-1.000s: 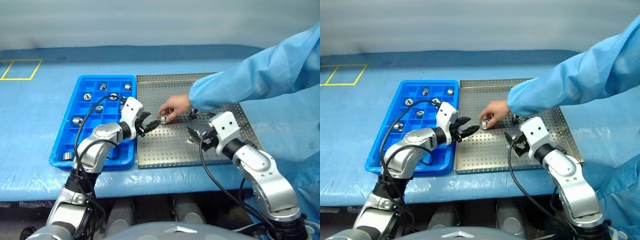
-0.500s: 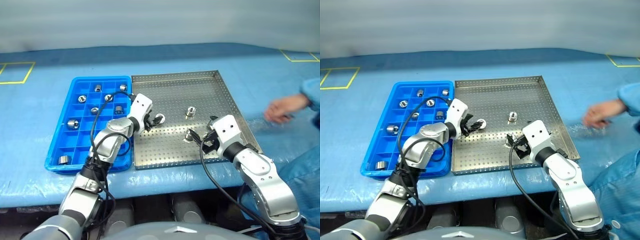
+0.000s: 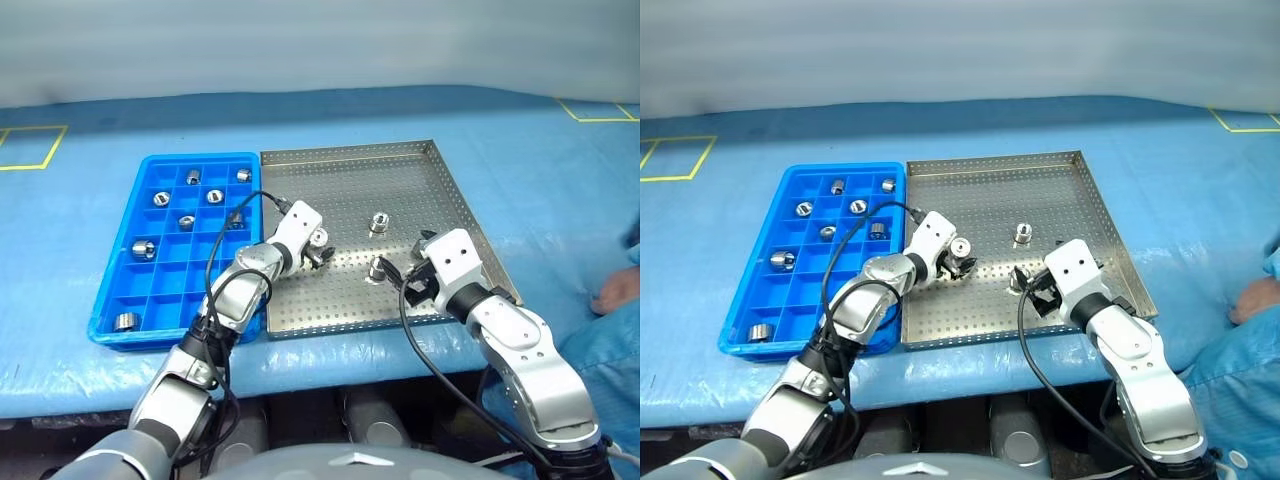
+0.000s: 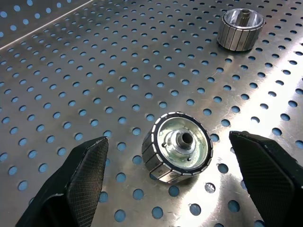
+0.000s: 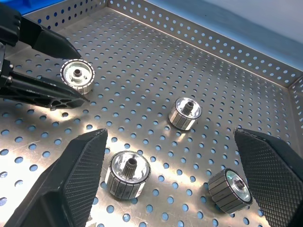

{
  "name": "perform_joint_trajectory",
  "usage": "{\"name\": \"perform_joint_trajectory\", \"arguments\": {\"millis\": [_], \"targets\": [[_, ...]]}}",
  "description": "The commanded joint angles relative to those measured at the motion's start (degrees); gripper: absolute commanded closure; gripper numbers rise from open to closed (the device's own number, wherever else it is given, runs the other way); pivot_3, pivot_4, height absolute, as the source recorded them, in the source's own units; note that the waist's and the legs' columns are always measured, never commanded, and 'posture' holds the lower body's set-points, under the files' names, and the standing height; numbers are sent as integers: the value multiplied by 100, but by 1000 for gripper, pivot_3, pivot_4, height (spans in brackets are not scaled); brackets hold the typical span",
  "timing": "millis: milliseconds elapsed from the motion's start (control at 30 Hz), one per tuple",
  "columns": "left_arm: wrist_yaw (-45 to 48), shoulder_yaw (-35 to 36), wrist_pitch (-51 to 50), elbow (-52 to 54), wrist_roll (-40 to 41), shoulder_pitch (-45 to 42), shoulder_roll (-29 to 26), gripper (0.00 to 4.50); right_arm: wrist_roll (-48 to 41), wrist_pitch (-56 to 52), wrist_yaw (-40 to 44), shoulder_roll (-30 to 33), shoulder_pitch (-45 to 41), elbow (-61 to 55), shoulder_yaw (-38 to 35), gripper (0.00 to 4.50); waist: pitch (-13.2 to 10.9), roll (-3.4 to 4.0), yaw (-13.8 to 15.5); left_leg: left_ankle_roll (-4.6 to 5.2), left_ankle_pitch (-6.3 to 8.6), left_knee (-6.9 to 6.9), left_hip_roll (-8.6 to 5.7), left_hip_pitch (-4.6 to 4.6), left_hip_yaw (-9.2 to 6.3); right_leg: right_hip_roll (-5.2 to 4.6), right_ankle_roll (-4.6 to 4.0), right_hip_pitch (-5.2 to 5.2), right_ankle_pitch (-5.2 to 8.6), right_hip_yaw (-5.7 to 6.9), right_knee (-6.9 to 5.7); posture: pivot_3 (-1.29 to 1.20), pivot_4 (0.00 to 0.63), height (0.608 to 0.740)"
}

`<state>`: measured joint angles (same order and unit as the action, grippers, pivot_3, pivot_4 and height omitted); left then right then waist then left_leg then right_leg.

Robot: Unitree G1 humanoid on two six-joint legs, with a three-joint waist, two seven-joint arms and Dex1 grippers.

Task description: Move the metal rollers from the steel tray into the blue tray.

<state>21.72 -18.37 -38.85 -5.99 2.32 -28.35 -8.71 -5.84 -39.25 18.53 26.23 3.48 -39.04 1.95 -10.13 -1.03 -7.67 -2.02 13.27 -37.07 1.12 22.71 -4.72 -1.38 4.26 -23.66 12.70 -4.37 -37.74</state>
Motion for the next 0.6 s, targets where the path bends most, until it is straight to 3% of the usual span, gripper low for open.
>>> {"name": "perform_joint_trajectory", "arguments": {"millis": [33, 133, 333, 600], "targets": [[131, -43, 2, 18, 14, -58, 108, 35, 29, 113, -16, -31, -77, -175, -2, 0, 0, 0, 0, 0, 0, 0, 0, 0, 0, 0, 0, 0, 0, 0, 0, -190, 150, 740], [36, 24, 5, -66, -19, -52, 203, 606, 25, 102, 6, -20, -83, -154, 18, 0, 0, 0, 1, 0, 0, 0, 0, -1, 0, 0, 0, 1, 0, 0, 0, -190, 150, 740], [-35, 41, 119, 10, -40, 54, 281, 2510, 39, 85, 11, -9, -25, -139, 52, 0, 0, 0, 2, 0, 0, 0, 0, 0, 0, 0, 0, 0, 0, 0, 0, -190, 150, 740], [-2, 73, 337, 174, -2, 152, 235, 2510, 81, 94, 15, -41, -64, -45, 156, 0, 0, 0, 3, 0, 0, 0, 0, -2, 0, 0, 1, 1, -1, 0, 0, -174, 150, 740]]}}
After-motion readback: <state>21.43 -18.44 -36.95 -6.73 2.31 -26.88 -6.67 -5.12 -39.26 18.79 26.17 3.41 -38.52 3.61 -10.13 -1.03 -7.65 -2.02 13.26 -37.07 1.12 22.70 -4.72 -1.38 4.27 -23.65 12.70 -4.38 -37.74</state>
